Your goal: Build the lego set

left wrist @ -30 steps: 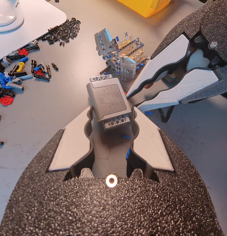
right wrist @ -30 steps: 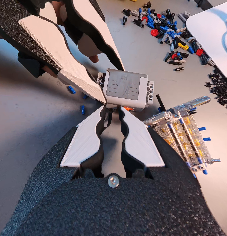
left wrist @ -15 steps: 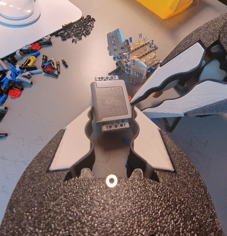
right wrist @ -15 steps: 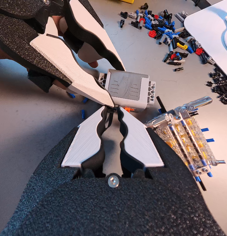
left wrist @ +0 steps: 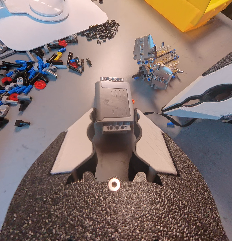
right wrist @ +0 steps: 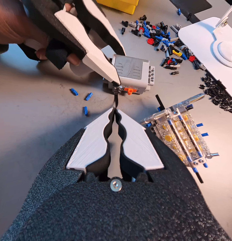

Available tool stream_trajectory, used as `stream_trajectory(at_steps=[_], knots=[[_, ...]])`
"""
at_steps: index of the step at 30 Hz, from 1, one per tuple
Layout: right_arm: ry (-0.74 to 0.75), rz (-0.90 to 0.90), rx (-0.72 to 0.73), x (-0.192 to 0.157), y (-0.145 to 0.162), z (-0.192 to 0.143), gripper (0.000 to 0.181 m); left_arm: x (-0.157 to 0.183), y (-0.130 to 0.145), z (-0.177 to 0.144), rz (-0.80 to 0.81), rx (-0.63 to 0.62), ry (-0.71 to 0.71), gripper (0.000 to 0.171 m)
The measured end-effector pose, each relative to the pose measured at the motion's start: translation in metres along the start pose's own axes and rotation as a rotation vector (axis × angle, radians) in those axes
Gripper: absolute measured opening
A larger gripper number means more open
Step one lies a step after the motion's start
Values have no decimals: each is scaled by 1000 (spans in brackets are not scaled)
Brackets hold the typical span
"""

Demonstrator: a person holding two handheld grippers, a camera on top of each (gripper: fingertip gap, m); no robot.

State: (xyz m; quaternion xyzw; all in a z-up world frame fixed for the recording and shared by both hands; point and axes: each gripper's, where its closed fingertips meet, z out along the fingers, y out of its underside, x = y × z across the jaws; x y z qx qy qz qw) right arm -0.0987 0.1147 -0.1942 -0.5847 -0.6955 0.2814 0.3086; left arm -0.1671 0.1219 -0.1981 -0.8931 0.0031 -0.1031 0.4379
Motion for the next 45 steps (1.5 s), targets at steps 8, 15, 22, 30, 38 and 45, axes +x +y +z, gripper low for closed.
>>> stream_trajectory(at_steps=[8,15,22,30,38,45], knots=[[-39,22,-46,0,-16,26,17,0,-3,-2,-118,9,50,56],[-33,-2,-90,3,-17,43,16,-2,-2,-4,-135,22,60,52],[-51,-23,-66,3,-18,43,14,1,4,-2,-7,-23,23,59],[-35,-43,-52,2,-18,39,14,1,3,-1,-11,-16,49,58],[-12,-46,-57,-3,-3,27,0,-21,3,-8,-58,0,0,57],[-41,18,-9,-2,-22,29,17,-21,2,-9,-94,5,7,57]])
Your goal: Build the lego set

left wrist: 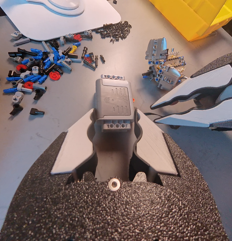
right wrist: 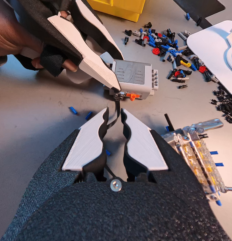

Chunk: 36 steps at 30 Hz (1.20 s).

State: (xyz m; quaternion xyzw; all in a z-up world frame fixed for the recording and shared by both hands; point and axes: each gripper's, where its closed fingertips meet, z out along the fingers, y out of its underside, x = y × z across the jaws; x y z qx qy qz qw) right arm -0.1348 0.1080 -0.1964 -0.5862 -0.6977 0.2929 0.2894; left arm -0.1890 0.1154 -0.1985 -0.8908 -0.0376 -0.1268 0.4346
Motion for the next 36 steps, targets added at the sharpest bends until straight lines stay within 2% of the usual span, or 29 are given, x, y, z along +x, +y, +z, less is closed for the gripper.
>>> stream_trajectory(at_steps=[5,8,9,10,11,14,17,20,23,26,29,36], knots=[[31,-34,-110,6,8,19,13,0,-3,-2,-62,11,41,57],[24,-46,-98,6,6,22,2,-2,-7,-7,-122,51,78,54],[22,-56,-94,5,6,21,0,-7,-12,-12,-143,91,83,23],[22,-59,-84,5,6,21,0,-8,-15,-17,-173,118,115,3],[16,-52,-80,4,6,20,0,-9,-17,-21,-188,125,138,0],[-5,-31,-63,4,4,19,0,-5,-21,-28,-91,140,128,1],[-46,8,-15,0,-4,12,0,11,-26,-33,40,166,153,43],[-79,72,45,3,-16,1,0,17,-15,-27,246,119,87,65],[-57,66,31,10,-12,-1,0,15,-3,-16,412,52,-7,68],[-61,43,-17,5,-3,6,17,6,13,-2,500,-55,-86,65],[-37,2,-23,2,-2,11,21,5,14,0,439,-72,-68,61],[-11,-52,-18,3,-5,13,22,16,11,-9,74,-36,142,53]])
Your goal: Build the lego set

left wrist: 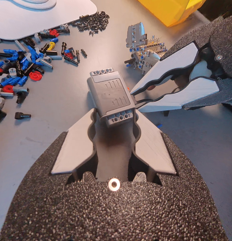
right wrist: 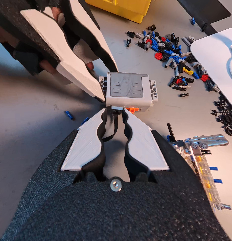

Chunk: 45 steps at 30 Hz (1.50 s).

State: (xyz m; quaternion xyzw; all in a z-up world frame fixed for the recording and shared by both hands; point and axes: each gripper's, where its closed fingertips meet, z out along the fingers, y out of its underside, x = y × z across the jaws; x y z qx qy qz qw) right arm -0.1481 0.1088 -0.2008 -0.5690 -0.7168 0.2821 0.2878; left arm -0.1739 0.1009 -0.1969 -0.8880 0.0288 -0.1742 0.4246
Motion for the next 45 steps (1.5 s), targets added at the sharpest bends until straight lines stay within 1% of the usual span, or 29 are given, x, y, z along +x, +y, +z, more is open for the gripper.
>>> stream_trajectory(at_steps=[1,2,3,4,6,8,9,11,13,16,19,21,24,25,26,28,30,32,34,36,37,39,45], knots=[[0,-2,-12,0,2,1,22,0,0,-2,-28,6,16,52],[12,-20,-42,2,7,2,23,-1,0,-4,-47,11,26,47],[16,-37,-36,2,7,2,22,-3,0,-6,-66,19,37,37],[13,-39,-33,2,7,3,21,-4,0,-8,-90,25,53,32],[-25,-25,-24,-1,6,2,15,-4,2,-11,-98,30,73,29],[-81,22,-8,-4,3,1,15,-3,0,-14,-54,42,65,29],[-92,29,-11,-4,3,0,15,0,-2,-15,-20,54,70,32],[-89,19,-18,-4,2,-1,14,8,-5,-18,55,68,89,48],[-122,47,-3,-7,-1,-2,14,12,-9,-20,158,90,65,55],[-171,116,35,-8,-6,-7,15,12,-9,-20,370,102,-32,67],[-259,232,97,-9,-19,-16,14,15,-10,-14,599,106,-151,71],[-308,297,130,-7,-28,-20,14,15,-15,-9,686,119,-226,67],[-374,375,172,-6,-40,-23,10,11,-15,-3,808,81,-300,42],[-364,381,209,-1,-45,-24,0,9,-15,-3,814,73,-305,39],[-373,371,229,0,-49,-28,0,7,-14,-4,797,65,-300,36],[-322,247,278,4,-54,-37,3,10,-14,-7,729,87,-232,34],[-295,96,305,-1,-60,-50,12,15,-19,-11,656,122,-165,33],[-243,-25,305,-4,-65,-57,18,19,-23,-13,617,138,-121,33],[-196,-195,260,-10,-63,-56,24,24,-23,-13,587,144,-74,33],[-149,-365,165,-10,-55,-47,28,29,-21,-11,562,141,-32,33],[-144,-420,126,-10,-51,-42,27,29,-20,-10,558,136,-26,33],[-161,-464,63,-8,-47,-35,24,29,-16,-8,568,123,-34,33],[-269,-608,-84,-15,-40,-26,23,27,-9,-4,576,108,-47,33]])
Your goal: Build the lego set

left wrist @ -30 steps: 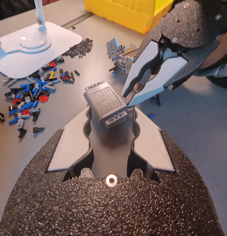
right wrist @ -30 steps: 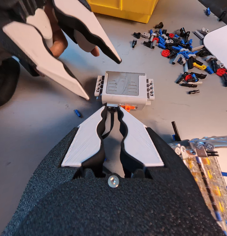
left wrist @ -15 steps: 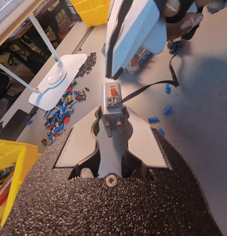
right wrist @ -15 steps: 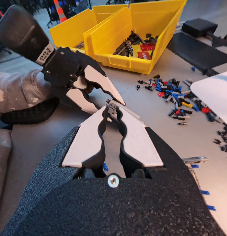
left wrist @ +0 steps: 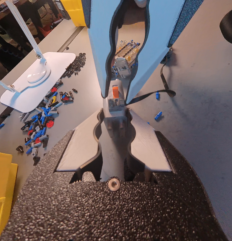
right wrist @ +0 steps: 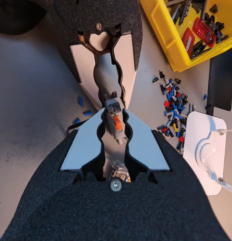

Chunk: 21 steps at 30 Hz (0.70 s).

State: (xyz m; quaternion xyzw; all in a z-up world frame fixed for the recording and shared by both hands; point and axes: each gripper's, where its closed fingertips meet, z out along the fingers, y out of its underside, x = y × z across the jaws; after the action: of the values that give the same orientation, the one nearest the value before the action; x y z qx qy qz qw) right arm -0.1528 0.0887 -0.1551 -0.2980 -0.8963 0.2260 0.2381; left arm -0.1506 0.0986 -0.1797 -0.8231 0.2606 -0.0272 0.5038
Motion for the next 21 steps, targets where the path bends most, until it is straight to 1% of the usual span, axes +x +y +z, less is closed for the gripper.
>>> stream_trajectory(at_steps=[4,8,14,17,21], knots=[[-38,-44,-95,0,-1,6,22,-1,0,1,-14,3,4,34],[-52,-61,-181,1,-1,9,22,-3,2,2,-6,-7,-24,35],[-82,-75,-279,3,0,9,20,-5,2,3,-38,-11,-22,35],[-72,-115,-310,3,1,8,19,-5,2,3,-41,-11,-34,35],[-76,-124,-328,1,2,6,19,-4,2,4,-41,-13,-34,35]])
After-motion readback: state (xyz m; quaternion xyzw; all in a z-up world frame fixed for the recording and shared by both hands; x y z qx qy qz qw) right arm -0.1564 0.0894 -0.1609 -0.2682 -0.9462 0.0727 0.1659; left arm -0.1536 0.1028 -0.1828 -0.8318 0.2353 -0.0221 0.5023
